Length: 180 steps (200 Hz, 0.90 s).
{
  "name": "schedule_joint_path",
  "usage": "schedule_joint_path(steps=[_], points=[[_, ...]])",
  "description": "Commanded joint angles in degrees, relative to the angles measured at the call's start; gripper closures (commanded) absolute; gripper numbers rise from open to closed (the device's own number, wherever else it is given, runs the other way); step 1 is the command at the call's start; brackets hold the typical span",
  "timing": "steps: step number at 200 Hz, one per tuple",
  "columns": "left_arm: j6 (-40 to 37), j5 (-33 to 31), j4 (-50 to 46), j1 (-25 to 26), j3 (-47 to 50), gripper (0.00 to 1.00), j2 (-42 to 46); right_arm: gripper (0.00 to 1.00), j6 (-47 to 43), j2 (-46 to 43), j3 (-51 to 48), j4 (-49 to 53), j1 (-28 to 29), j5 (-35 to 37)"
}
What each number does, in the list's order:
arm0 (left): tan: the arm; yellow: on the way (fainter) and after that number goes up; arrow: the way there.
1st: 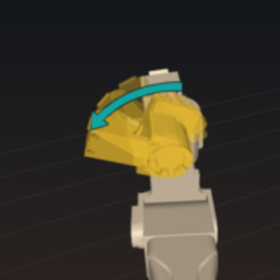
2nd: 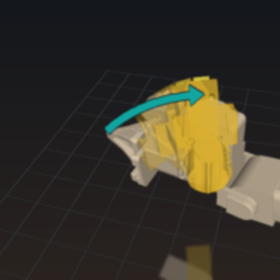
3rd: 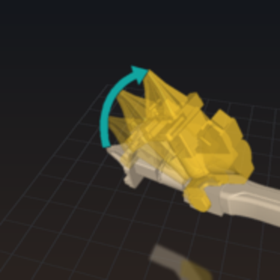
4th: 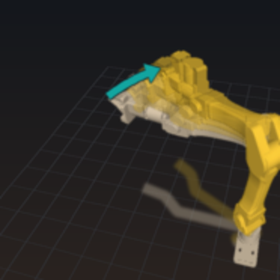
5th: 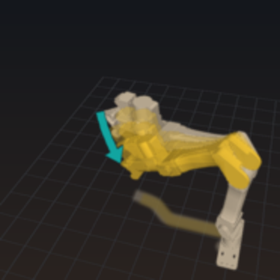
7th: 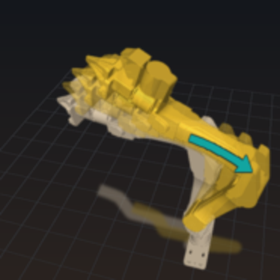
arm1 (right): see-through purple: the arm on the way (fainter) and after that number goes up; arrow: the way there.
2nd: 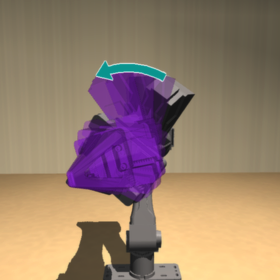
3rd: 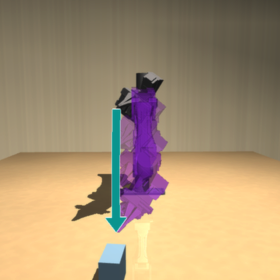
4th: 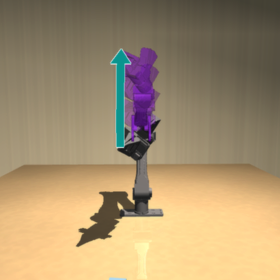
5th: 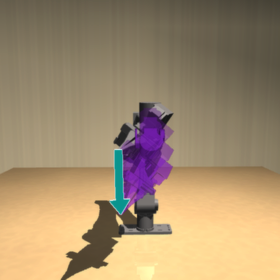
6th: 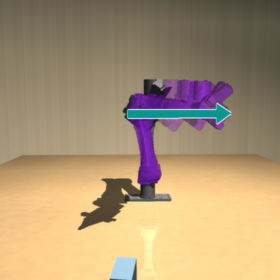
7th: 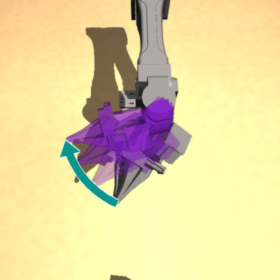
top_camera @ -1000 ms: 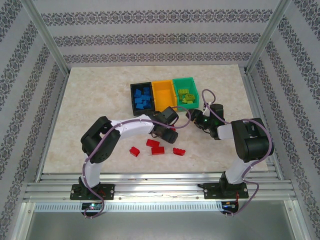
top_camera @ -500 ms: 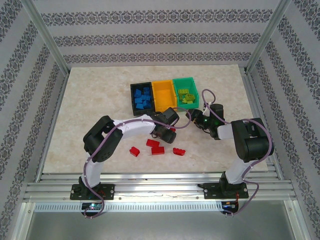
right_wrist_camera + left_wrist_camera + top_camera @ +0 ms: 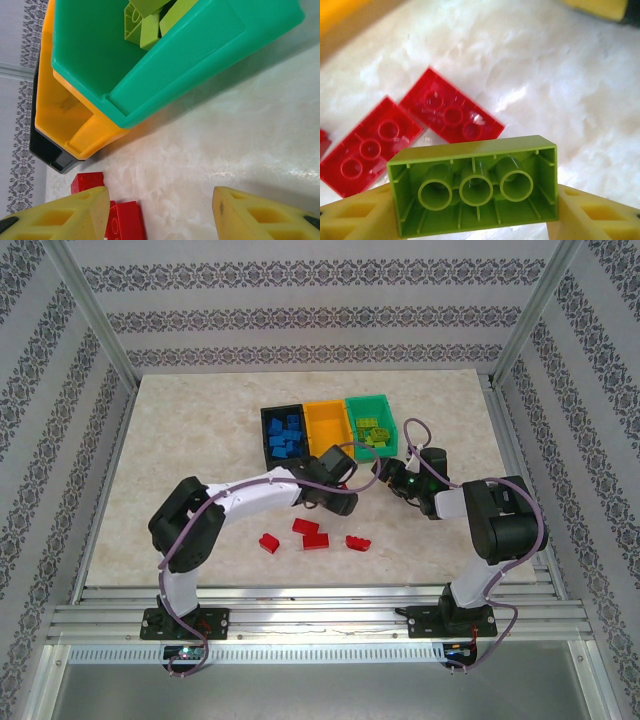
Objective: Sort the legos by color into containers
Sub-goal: Pick up the lego from the center of the table, then place the lego in the container.
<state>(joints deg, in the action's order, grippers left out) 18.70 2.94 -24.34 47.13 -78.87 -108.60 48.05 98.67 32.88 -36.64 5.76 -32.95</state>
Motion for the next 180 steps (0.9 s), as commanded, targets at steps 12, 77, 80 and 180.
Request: schedule_joint_path(steps=[12, 77, 80, 180], points=[[1.6, 0.1, 4.0, -1.6, -6.7, 0.35, -1.5, 0.43, 0.1, -2.8, -2.2, -3.2, -1.6, 1.1], [5.7, 6.4, 7.4, -7.5, -22.4, 0.35, -11.3, 0.42, -0.3, -4.0, -3.1, -3.2, -2.3, 2.1], [5.6, 6.8, 7.4, -7.8, -23.5, 0.35, -12.1, 0.42, -0.2, -4.0, -3.0, -3.2, -2.4, 2.1], [6.2, 10.0, -1.5, -11.3, -55.0, 0.16, -29.2, 0.42, -0.9, -4.5, -2.6, -2.5, -2.3, 1.9]])
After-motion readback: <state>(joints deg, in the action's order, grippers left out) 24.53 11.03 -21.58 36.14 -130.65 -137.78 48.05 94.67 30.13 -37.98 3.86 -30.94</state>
